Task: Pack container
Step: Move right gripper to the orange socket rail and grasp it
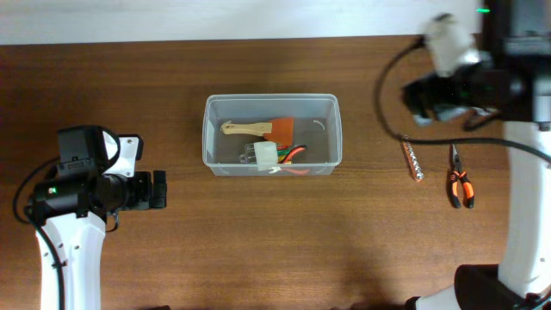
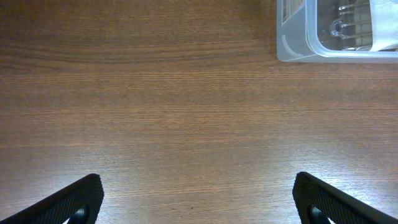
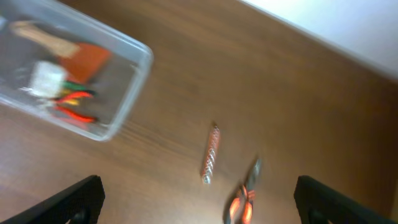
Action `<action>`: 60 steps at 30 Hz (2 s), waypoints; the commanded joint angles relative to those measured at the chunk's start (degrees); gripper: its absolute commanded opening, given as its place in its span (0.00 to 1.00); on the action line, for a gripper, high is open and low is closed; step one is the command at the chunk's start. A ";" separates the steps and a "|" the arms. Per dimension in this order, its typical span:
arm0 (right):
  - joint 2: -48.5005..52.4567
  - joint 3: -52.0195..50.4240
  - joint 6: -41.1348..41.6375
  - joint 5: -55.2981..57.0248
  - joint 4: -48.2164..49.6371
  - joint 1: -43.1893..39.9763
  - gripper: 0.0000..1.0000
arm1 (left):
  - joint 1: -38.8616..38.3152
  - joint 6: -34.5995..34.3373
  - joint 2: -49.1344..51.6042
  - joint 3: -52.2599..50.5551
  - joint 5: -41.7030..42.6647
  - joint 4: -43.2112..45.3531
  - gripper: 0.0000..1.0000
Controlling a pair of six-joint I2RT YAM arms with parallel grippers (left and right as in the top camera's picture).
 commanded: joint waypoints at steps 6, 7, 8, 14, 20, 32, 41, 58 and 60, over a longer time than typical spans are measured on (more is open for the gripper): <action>4.04 -14.91 -4.28 -0.13 5.31 -9.92 0.99 | 0.11 -0.55 -0.66 -0.22 0.87 -0.04 0.99; 4.17 -17.40 -6.10 -0.37 6.58 -10.32 0.99 | 0.11 -0.55 -0.66 -0.22 0.87 -0.04 0.99; 4.37 -20.04 -7.82 -0.63 8.07 -10.62 0.99 | 0.11 -0.55 -0.66 -0.22 0.87 -0.04 0.99; 6.58 -35.63 -13.66 -0.52 20.24 -10.86 0.99 | 0.11 -0.52 -0.66 -0.22 0.85 -0.07 0.99; 11.02 -43.17 -13.62 0.11 27.76 -10.82 0.99 | 0.11 -0.52 -0.66 -0.22 0.85 -0.09 0.99; 20.24 -43.74 -13.38 -0.81 31.89 -10.82 0.99 | 0.11 -0.52 -0.66 -0.22 0.85 -0.09 0.99; 24.13 -43.74 -13.16 -1.27 34.36 -10.86 1.00 | 0.11 -0.52 -0.66 -0.22 0.85 -0.09 0.99; 26.38 -43.74 -9.64 2.08 36.33 -10.86 0.89 | 0.11 -0.52 -0.66 -0.22 0.85 -0.09 0.99; 26.40 -43.74 -9.51 2.12 36.28 -10.86 0.89 | 0.11 -0.52 -0.66 -0.22 0.85 -0.09 0.99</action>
